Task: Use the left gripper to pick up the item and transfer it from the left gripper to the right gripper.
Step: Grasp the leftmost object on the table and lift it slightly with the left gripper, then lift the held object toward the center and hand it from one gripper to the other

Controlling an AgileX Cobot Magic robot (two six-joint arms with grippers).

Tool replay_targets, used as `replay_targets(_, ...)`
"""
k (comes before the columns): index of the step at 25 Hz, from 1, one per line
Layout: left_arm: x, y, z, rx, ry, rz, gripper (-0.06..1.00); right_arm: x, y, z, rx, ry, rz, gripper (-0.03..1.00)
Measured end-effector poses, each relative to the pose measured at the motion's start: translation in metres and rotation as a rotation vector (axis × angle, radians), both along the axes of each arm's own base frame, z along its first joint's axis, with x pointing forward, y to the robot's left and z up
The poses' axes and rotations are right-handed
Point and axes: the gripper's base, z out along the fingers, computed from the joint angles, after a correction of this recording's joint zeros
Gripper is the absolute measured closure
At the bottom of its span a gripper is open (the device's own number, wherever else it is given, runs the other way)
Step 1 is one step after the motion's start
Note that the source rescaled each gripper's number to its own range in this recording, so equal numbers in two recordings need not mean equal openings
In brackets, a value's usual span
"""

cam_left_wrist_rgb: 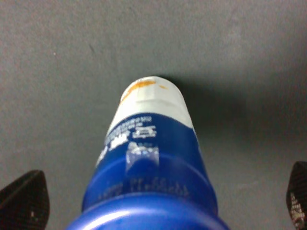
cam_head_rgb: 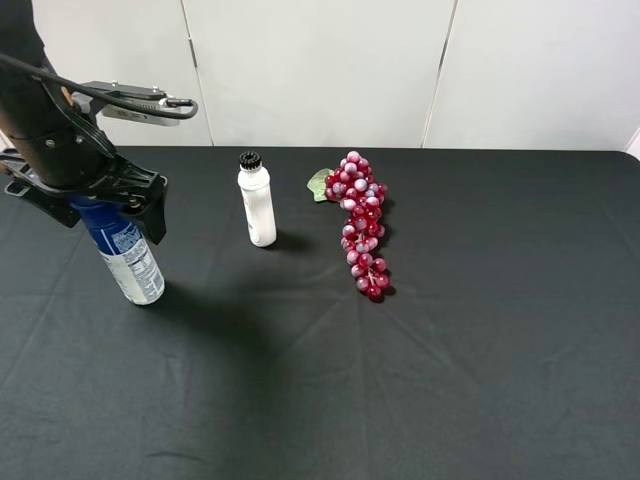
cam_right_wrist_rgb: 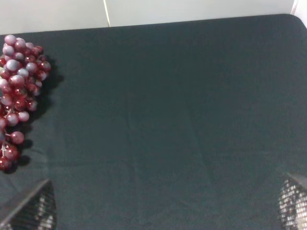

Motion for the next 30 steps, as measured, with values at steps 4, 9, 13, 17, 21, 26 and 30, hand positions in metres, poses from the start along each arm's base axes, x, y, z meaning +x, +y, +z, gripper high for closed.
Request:
replay_targets(4, 0.0014, -0.0005, 0.0002, -0.005, -0.016, 0.0, -0.04, 0.0, 0.0, 0.0, 0.0, 0.0, 0.0, -0.03)
replay_targets(9, 0.002, -0.0007, 0.0003, -0.007, -0.022, 0.0, 0.05, 0.0, 0.0, 0.0, 0.0, 0.0, 0.0, -0.03)
replay_targets(13, 0.002, -0.0007, 0.0003, -0.007, -0.022, 0.0, 0.26, 0.0, 0.0, 0.0, 0.0, 0.0, 0.0, -0.03)
replay_targets(17, 0.002, -0.0004, 0.0003, -0.005, -0.022, -0.001, 0.81, 0.0, 0.0, 0.0, 0.0, 0.0, 0.0, -0.03)
replay_targets(21, 0.0019, -0.0003, 0.0002, -0.003, -0.021, -0.001, 0.93, 0.0, 0.0, 0.0, 0.0, 0.0, 0.0, -0.03)
replay_targets(26, 0.0019, -0.0003, 0.0002, -0.003, -0.021, -0.001, 0.93, 0.0, 0.0, 0.0, 0.0, 0.0, 0.0, -0.03)
replay_targets(30, 0.0019, -0.0003, 0.0002, -0.003, -0.021, -0.002, 0.93, 0.0, 0.0, 0.0, 0.0, 0.0, 0.0, -0.03)
